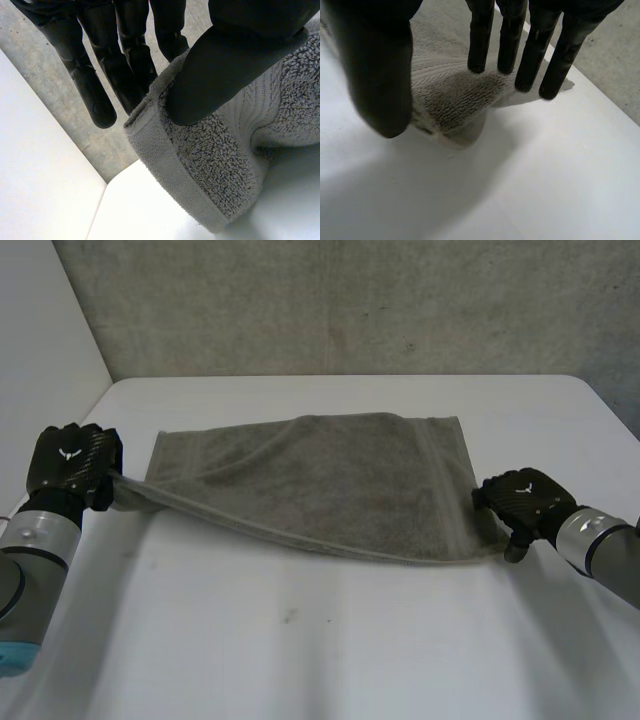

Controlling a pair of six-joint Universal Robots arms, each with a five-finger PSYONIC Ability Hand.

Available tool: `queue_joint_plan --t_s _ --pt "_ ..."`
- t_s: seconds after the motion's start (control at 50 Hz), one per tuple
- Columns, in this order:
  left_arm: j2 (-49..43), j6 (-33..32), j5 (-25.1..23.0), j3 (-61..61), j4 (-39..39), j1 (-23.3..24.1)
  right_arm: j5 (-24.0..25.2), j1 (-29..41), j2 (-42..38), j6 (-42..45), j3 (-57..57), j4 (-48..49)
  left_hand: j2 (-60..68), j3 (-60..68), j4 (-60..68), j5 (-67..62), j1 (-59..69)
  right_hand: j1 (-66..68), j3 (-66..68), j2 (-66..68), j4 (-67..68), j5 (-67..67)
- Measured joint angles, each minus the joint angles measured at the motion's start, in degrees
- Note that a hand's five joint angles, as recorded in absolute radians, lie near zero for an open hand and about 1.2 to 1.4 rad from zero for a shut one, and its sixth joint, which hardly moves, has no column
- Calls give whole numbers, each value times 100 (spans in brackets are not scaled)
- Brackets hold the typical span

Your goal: Fold the towel.

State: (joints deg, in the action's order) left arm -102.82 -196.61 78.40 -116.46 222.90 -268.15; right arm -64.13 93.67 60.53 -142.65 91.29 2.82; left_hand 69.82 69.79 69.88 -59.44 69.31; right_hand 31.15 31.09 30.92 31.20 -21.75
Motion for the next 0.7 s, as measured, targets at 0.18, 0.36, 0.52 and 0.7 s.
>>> queue_joint_plan --t_s 0.18,0.36,0.52,0.7 --pt "-2 0 0 0 0 0 13 -24 -30 41 194 15 0 0 0 0 0 876 869 815 856 -825" --pt "-2 0 0 0 2 0 21 -25 -152 258 256 47 0 0 0 0 0 1191 1205 1183 1185 -1122" --pt "-2 -4 0 -6 0 0 30 -19 -186 295 230 43 0 0 0 0 0 4517 4456 4475 4472 -4451" --pt "38 -39 -2 -95 -56 45 7 -135 604 -133 269 6 0 0 0 0 0 4534 4532 4477 4568 -4502"
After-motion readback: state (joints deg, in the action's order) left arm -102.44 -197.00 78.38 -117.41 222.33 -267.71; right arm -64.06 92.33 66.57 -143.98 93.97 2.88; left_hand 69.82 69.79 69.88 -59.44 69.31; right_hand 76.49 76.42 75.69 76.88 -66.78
